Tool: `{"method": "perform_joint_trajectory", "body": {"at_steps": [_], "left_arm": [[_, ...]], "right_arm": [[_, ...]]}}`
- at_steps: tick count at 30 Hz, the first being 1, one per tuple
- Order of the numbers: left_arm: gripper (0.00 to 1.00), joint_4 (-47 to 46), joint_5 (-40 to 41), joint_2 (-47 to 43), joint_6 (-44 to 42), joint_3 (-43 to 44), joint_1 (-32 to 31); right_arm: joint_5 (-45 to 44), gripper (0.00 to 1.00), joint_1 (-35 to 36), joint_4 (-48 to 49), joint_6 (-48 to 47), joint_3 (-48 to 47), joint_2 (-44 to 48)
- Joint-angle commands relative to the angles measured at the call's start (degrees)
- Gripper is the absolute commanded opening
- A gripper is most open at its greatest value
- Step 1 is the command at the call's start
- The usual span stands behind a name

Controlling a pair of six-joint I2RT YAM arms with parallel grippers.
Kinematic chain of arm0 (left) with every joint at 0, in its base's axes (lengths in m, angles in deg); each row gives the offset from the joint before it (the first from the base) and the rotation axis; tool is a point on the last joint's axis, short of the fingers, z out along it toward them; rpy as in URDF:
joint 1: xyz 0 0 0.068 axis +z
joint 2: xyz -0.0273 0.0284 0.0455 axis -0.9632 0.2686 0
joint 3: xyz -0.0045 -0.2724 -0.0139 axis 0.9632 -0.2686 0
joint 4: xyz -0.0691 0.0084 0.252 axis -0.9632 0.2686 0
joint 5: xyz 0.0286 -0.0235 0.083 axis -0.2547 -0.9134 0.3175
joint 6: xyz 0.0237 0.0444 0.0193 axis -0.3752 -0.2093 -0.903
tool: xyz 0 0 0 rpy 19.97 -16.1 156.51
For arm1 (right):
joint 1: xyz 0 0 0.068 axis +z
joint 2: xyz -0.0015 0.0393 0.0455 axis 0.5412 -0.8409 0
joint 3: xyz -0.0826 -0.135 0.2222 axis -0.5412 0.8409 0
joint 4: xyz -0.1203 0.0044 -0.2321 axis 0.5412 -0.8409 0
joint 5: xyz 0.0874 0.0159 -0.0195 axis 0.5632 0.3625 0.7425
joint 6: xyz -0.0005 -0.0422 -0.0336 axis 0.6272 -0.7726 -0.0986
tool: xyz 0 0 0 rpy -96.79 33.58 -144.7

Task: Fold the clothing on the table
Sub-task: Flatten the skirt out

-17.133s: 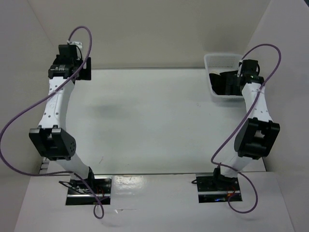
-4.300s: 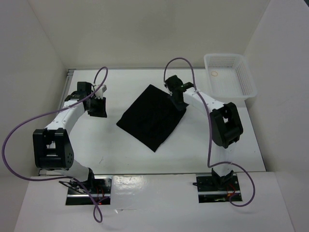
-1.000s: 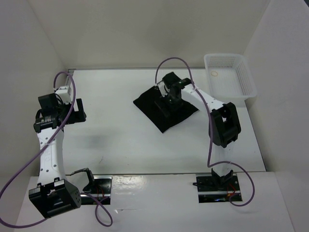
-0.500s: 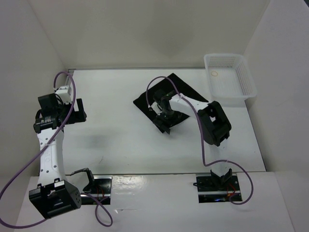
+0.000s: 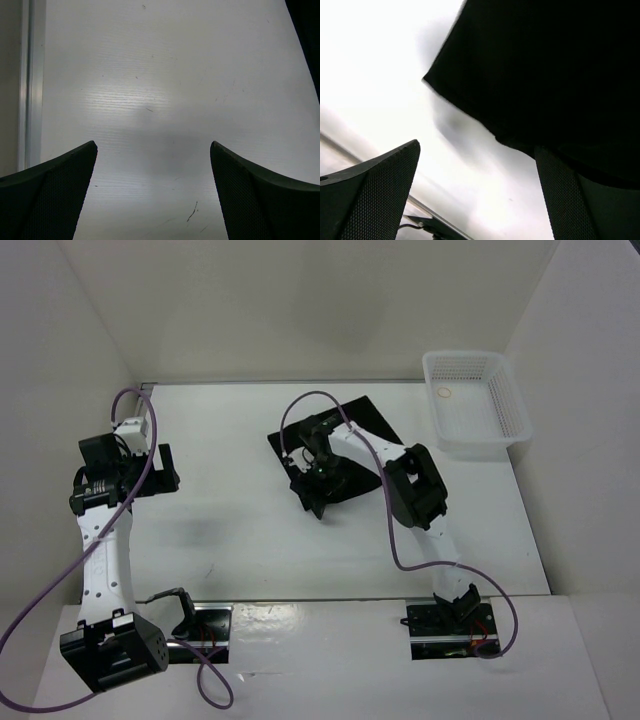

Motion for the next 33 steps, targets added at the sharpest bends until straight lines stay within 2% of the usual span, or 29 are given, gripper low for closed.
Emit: {"method": "perform_joint_trajectory", "body": {"at_steps": [1,9,12,15,18,21,26,29,33], "left_arm": [[1.00,-0.95,-1.13,-1.22,-1.23,-0.34,0.28],[1.00,-0.95,-1.74,-0.60,-1.76,-0.34,0.28],[1.00,-0.95,-1.74,-0.60,-1.76,-0.34,0.28],[1.00,-0.43,-4.19,-0.07,-3.16,-0.34,0.28],[1.00,0.19,-9.80,1.50,-4.39,0.88,-0.33],[1.00,0.19,-14.22,6.59,-4.92,4.04,-2.18],[0.96,-0.34,-15.79,21.17,-5.54,13.18,-8.33],[0.95,-0.95,-16.85,32.93,-5.54,19.42,-13.06],[0.95,-4.02,-17.47,41.92,-5.54,26.54,-17.82]], "right_arm": [[10.96,0.99,3.37,-1.32,-1.96,-3.36,-2.70],[15.80,0.99,9.08,-3.08,-3.19,-10.74,-3.75],[17.30,0.99,9.61,-5.17,-3.19,-15.92,-4.28],[17.91,0.99,9.61,-8.69,-3.19,-25.82,-4.81],[13.79,0.99,8.66,-9.32,-1.88,-32.69,-2.62],[9.75,0.99,3.65,-9.32,0.67,-36.50,-0.51],[8.95,0.99,-11.44,-6.25,2.70,-30.81,2.12],[8.25,0.99,-18.30,-1.42,2.70,-19.32,7.03],[6.58,0.99,-23.25,2.45,2.70,-9.01,13.46]]}}
